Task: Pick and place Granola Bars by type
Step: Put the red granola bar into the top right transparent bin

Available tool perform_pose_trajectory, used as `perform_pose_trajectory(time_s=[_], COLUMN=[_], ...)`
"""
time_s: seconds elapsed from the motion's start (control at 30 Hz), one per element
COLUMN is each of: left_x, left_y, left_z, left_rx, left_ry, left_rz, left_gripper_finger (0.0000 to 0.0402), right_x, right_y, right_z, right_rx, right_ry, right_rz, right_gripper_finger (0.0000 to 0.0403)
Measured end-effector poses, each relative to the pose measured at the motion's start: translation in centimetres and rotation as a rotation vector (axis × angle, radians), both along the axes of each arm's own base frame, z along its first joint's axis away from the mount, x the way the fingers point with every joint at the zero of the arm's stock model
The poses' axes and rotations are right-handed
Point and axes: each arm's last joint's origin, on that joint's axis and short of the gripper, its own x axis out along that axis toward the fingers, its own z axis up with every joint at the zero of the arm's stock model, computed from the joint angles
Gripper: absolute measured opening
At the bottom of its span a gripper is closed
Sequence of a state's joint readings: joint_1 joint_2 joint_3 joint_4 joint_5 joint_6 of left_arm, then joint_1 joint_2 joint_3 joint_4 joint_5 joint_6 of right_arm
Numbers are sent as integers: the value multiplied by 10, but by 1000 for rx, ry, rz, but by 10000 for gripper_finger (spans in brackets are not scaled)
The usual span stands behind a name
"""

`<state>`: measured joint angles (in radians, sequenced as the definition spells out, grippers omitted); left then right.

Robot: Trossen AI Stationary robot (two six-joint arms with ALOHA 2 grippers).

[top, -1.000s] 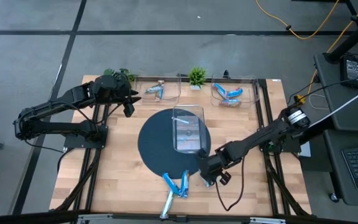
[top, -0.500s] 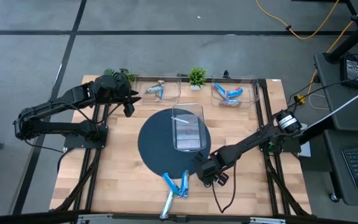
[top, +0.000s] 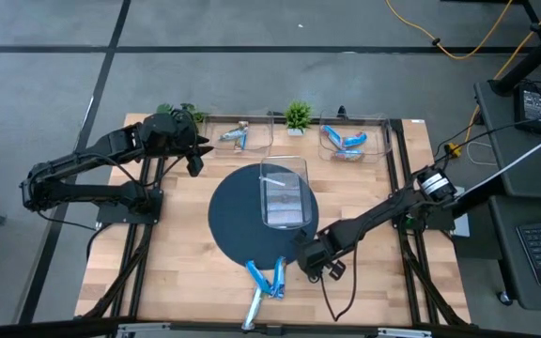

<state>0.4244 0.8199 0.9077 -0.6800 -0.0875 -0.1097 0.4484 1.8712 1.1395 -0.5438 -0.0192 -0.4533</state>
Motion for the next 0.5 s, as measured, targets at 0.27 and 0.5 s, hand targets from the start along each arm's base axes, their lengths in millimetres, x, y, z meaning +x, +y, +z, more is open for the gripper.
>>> perform_pose_trajectory(time_s=[0.27,0.5], left_x=[0,0], left_y=[0,0], left_z=[0,0], left_rx=[0,0], left_ry=[0,0], left_rz=[0,0], left_gripper_finger=[127,127], right_x=[-21,-44], right_y=[-10,-22], right_z=[40,83], right_rx=[-37,17], right_ry=[87,89], right_rz=[-117,-389], right_gripper_finger=[22,17])
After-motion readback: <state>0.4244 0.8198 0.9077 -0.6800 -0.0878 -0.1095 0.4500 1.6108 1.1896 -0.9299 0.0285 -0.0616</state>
